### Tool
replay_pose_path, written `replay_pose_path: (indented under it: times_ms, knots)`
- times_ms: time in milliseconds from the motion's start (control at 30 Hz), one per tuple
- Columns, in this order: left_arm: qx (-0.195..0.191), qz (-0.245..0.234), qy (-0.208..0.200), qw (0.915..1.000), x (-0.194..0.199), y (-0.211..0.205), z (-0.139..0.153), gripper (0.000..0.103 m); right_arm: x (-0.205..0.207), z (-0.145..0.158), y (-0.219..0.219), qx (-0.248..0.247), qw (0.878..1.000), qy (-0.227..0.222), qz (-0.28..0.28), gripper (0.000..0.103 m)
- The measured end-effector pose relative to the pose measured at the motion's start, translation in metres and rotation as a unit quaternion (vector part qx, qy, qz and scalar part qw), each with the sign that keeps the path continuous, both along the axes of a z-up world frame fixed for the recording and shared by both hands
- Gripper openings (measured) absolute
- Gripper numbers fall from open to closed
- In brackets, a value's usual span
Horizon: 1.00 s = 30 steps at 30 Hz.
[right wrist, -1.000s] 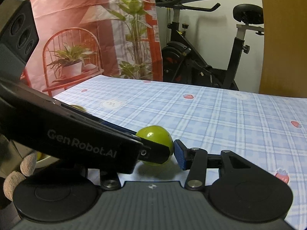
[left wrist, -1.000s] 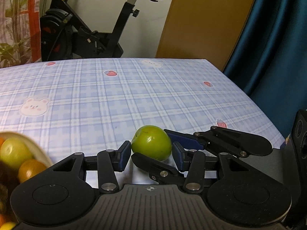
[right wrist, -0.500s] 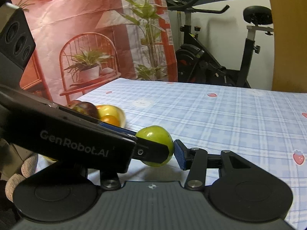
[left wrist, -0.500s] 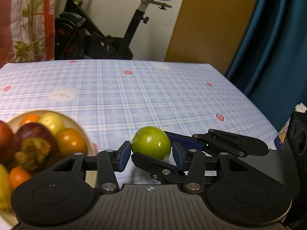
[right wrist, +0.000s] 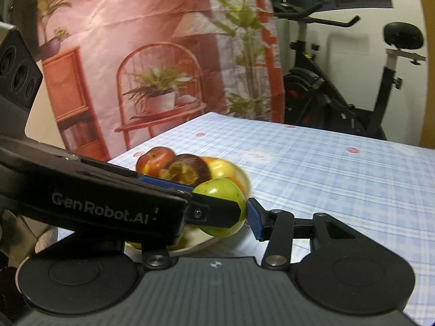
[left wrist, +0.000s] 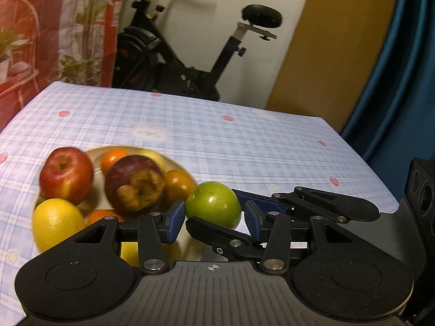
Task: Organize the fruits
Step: 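Carry the green fruit with the left tool onto the plate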
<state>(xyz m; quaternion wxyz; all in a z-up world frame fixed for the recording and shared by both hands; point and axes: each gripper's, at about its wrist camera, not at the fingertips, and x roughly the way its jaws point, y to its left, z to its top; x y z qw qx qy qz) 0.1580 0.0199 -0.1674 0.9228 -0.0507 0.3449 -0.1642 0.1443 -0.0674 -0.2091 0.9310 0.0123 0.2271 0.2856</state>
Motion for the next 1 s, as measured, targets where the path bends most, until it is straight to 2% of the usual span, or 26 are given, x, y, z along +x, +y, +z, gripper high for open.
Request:
replay_pose_path:
  times_ms: [233, 767, 1000]
  knots:
    - [0.001, 0.018, 0.003, 0.9998, 0.003, 0.008, -0.004, 0.05, 0.014, -0.009, 0.016, -0.007, 1.0, 0.004, 0.02, 0.049]
    - [0.042, 0.023, -0.023, 0.9986, -0.01, -0.005, -0.001, 0.051, 0.012, -0.02, 0.001, 0.034, 0.999, 0.011, 0.013, 0.049]
    - [0.053, 0.027, -0.029, 0.9978, -0.018, -0.007, 0.0, 0.051, 0.009, -0.023, 0.002, 0.028, 0.999, 0.0, 0.019, 0.05]
